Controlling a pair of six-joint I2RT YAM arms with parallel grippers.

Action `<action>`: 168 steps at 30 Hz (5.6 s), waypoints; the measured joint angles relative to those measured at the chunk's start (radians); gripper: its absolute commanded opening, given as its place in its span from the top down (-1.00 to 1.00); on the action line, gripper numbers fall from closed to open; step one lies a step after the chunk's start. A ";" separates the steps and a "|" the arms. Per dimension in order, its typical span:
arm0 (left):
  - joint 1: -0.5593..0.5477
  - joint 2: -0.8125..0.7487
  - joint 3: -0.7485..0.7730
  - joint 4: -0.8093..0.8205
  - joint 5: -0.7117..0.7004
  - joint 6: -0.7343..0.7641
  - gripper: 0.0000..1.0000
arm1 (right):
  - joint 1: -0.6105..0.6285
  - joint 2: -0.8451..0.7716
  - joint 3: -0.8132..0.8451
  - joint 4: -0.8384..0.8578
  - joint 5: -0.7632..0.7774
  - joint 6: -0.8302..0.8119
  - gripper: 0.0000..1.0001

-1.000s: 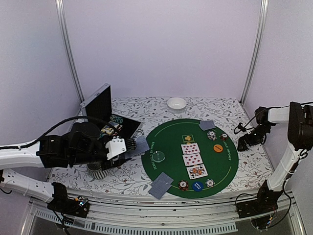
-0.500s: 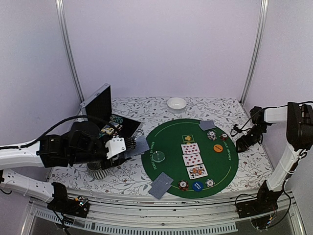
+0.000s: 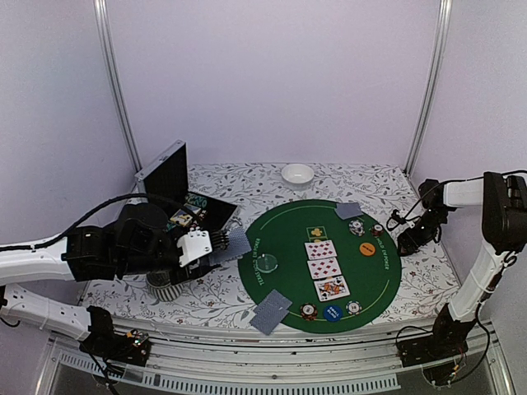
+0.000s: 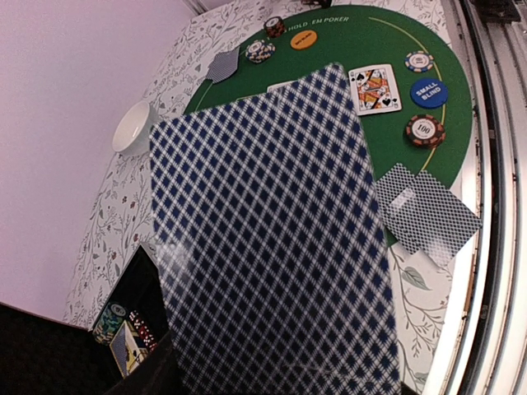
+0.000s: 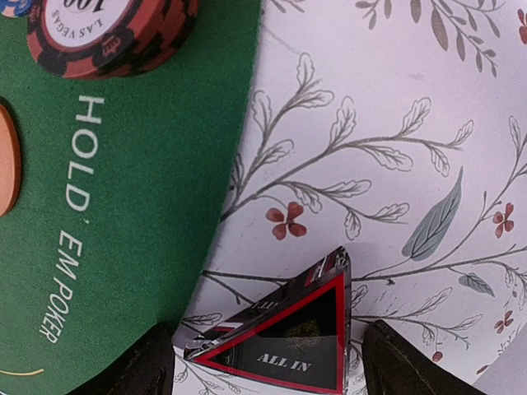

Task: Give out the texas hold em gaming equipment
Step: Pick up the all-in button from the corner of the board, then place the all-in button in the big blind area, then pick up the poker card from the face-down deck piles, then distribute the poker card in the community card area.

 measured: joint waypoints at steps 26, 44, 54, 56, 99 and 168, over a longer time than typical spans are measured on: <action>0.002 0.000 0.000 0.000 0.003 0.000 -0.07 | 0.006 -0.023 -0.010 0.000 0.054 0.029 -0.04; 0.004 0.000 0.000 0.000 0.003 0.000 -0.06 | 0.232 -0.159 -0.074 -0.053 0.026 0.038 -0.04; 0.006 0.000 0.000 0.000 0.002 0.000 -0.07 | 0.300 -0.070 -0.058 -0.059 0.042 0.037 -0.61; 0.006 0.000 0.000 0.000 0.003 0.000 -0.07 | 0.303 -0.066 -0.055 -0.059 0.048 0.037 -0.99; 0.008 0.038 0.000 0.002 0.002 0.000 -0.06 | 1.058 -0.085 0.325 0.520 -0.491 1.007 -0.19; 0.008 0.039 0.000 0.009 0.001 0.000 -0.06 | 0.718 -0.283 0.410 0.299 -0.476 0.857 0.96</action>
